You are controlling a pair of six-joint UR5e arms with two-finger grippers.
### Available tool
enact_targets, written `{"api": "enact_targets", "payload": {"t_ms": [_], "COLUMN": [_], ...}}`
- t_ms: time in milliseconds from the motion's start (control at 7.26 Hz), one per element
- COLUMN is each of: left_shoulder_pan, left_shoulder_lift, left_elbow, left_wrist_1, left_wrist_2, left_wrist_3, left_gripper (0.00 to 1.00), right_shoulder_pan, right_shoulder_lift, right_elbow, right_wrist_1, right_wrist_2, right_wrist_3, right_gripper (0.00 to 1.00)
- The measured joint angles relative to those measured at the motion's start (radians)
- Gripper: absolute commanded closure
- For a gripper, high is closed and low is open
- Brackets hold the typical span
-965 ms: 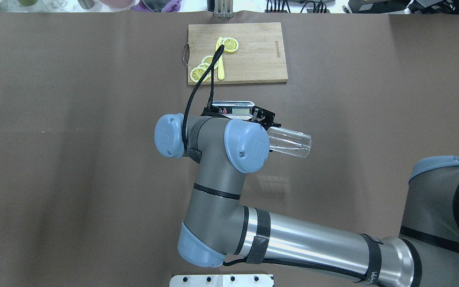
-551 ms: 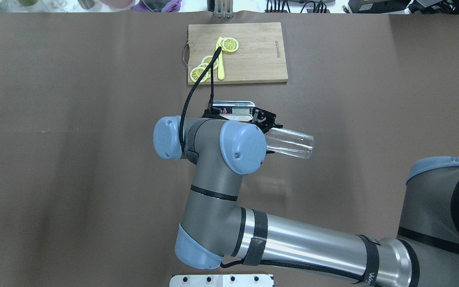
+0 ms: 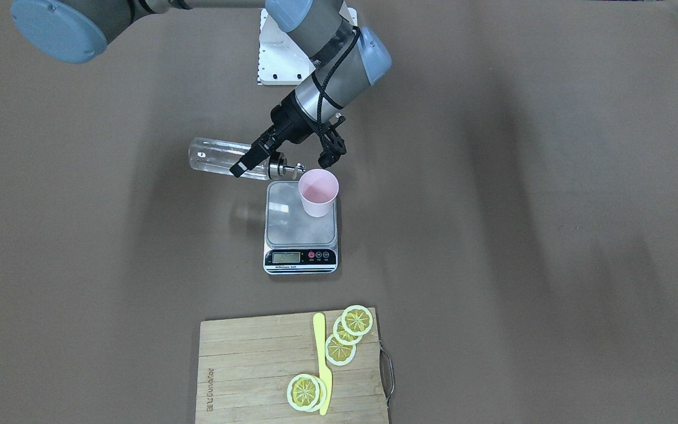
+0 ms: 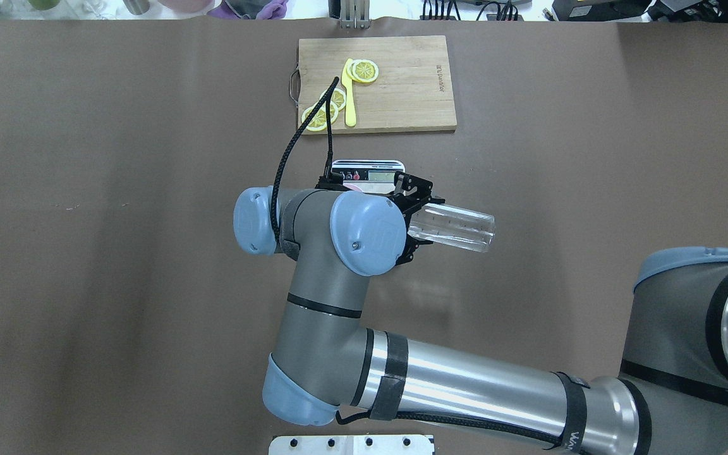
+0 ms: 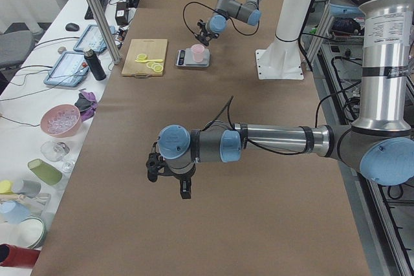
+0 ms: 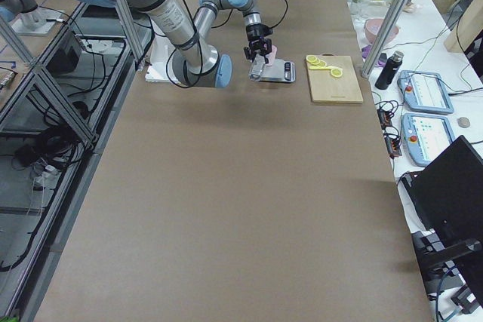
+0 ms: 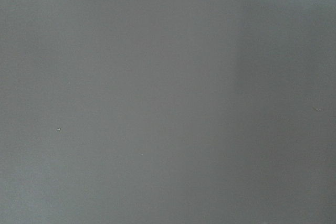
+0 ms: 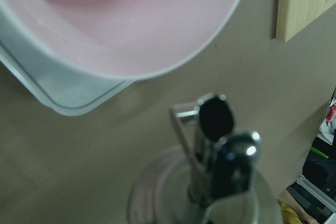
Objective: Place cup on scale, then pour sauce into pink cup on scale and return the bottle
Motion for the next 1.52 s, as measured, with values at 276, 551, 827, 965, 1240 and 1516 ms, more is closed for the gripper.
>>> {"api": "enact_targets", "payload": {"t_ms": [276,551,827,965,1240,1516], "left_shoulder_pan": [-0.001,-0.001,-0.001,-0.001,-0.001,-0.001], "left_shoulder_lift": [-0.001,0.000,0.001,0.002,0.002,0.002], "left_elbow": [0.000,-0.001,-0.004,-0.004,-0.004,-0.003], "left_wrist_1": [0.000,-0.001,-0.001,-0.001,-0.001,-0.001], "left_wrist_2": [0.001,0.001,0.001,0.001,0.002,0.003], "left_wrist_3": [0.000,0.000,0.000,0.000,0.000,0.000], "left_gripper": [0.02,0.01,0.01,0.01,0.02,0.01], "right_shoulder_pan": [-0.003,-0.008,-0.012,-0.014,-0.016,-0.015], "right_shoulder_lift": [0.021,0.025,0.027,0.028,0.028,0.027], "right_elbow": [-0.029,-0.035,-0.038,-0.039,-0.039,-0.030], "right_wrist_1": [-0.015,-0.042,-0.058,-0.061,-0.064,-0.060], "right_wrist_2": [-0.006,-0.019,-0.027,-0.028,-0.029,-0.032], "right_wrist_3": [0.001,0.001,0.001,0.001,0.002,0.002], "right_gripper": [0.69,0.69,0.69,0.69,0.68,0.68]}}
